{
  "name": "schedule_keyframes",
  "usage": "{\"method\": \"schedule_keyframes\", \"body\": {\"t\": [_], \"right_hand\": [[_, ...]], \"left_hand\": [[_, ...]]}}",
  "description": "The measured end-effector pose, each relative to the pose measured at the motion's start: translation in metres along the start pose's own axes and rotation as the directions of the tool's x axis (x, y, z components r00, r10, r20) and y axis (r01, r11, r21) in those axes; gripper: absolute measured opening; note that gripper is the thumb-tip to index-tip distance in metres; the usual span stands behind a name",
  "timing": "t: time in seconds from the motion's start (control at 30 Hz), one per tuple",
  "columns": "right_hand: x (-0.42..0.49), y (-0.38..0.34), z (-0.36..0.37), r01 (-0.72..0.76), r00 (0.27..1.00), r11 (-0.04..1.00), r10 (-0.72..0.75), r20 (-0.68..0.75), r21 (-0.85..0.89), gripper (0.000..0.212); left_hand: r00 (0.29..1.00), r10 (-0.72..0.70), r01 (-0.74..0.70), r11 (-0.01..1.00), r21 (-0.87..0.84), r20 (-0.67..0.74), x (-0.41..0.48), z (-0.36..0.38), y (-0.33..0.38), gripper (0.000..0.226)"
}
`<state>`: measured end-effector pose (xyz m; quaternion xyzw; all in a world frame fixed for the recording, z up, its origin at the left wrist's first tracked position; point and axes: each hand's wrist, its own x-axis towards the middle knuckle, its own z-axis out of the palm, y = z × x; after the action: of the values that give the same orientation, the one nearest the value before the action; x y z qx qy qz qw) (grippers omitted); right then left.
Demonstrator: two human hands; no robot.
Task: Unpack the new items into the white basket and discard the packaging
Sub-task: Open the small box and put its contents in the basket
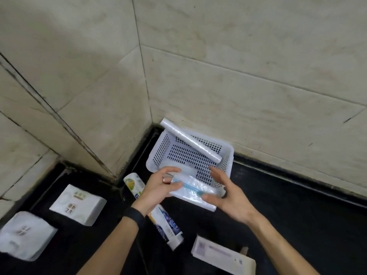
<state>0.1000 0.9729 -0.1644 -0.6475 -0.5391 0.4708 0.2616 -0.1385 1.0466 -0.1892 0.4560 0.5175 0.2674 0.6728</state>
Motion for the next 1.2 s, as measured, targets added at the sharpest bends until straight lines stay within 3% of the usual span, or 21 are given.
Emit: {"method": "schedule_keyframes", "body": {"t": [0.07,0.2,0.37,0.47,0.5,0.57,0.63,0.67,0.83,0.93,1.07,1.2], "right_hand": [[0.017,-0.014,0.002,0.052,0.996,0.995,-0.045,0.083,-0.084,0.069],[0.044,-0.022,0.005,0.075,0.996,0.971,-0.062,0.063,-0.227,0.043],[0.070,-0.013,0.009,0.069,0.997,0.960,-0.054,0.062,-0.270,0.039],[0.091,-0.005,0.005,0.004,0.999,0.954,0.008,0.038,-0.298,0.038],[0.099,-0.002,0.002,-0.022,0.999,0.954,0.031,0.025,-0.299,0.039],[0.115,0.004,-0.004,-0.066,0.997,0.948,0.073,0.010,-0.311,0.039],[0.130,0.010,-0.007,-0.087,0.994,0.931,0.104,0.029,-0.354,0.038],[0.136,0.014,-0.007,-0.094,0.992,0.920,0.121,0.046,-0.381,0.037],[0.156,0.031,0.010,-0.136,0.951,0.841,0.259,0.170,-0.523,0.039],[0.159,0.039,0.022,-0.162,0.928,0.770,0.332,0.170,-0.617,0.041],[0.156,0.045,0.036,-0.116,0.945,0.667,0.303,0.126,-0.736,0.047],[0.151,0.049,0.042,-0.117,0.956,0.681,0.275,0.105,-0.723,0.052]], "left_hand": [[0.999,0.028,-0.028,0.999,0.021,0.022,0.013,-0.002,0.004,0.034],[0.997,0.060,-0.060,0.998,0.002,0.040,0.036,-0.006,0.007,0.034],[0.998,0.044,-0.044,0.999,-0.005,0.049,0.056,-0.010,0.003,0.040],[0.983,0.170,-0.155,0.972,0.180,-0.074,0.065,-0.018,-0.005,0.043],[0.957,0.245,-0.185,0.927,0.327,-0.154,0.068,-0.023,-0.009,0.045],[0.903,0.379,-0.147,0.717,0.681,-0.204,0.077,-0.034,-0.022,0.060],[0.924,0.347,-0.050,0.520,0.853,-0.158,0.086,-0.043,-0.038,0.072],[0.941,0.303,-0.013,0.476,0.879,-0.150,0.089,-0.045,-0.046,0.074],[0.941,0.299,0.013,0.440,0.898,-0.160,0.095,-0.044,-0.061,0.074],[0.941,0.300,0.014,0.429,0.903,-0.157,0.096,-0.046,-0.062,0.073],[0.936,0.314,0.009,0.428,0.904,-0.158,0.095,-0.045,-0.063,0.072],[0.932,0.326,0.002,0.434,0.901,-0.159,0.096,-0.045,-0.064,0.070]]}}
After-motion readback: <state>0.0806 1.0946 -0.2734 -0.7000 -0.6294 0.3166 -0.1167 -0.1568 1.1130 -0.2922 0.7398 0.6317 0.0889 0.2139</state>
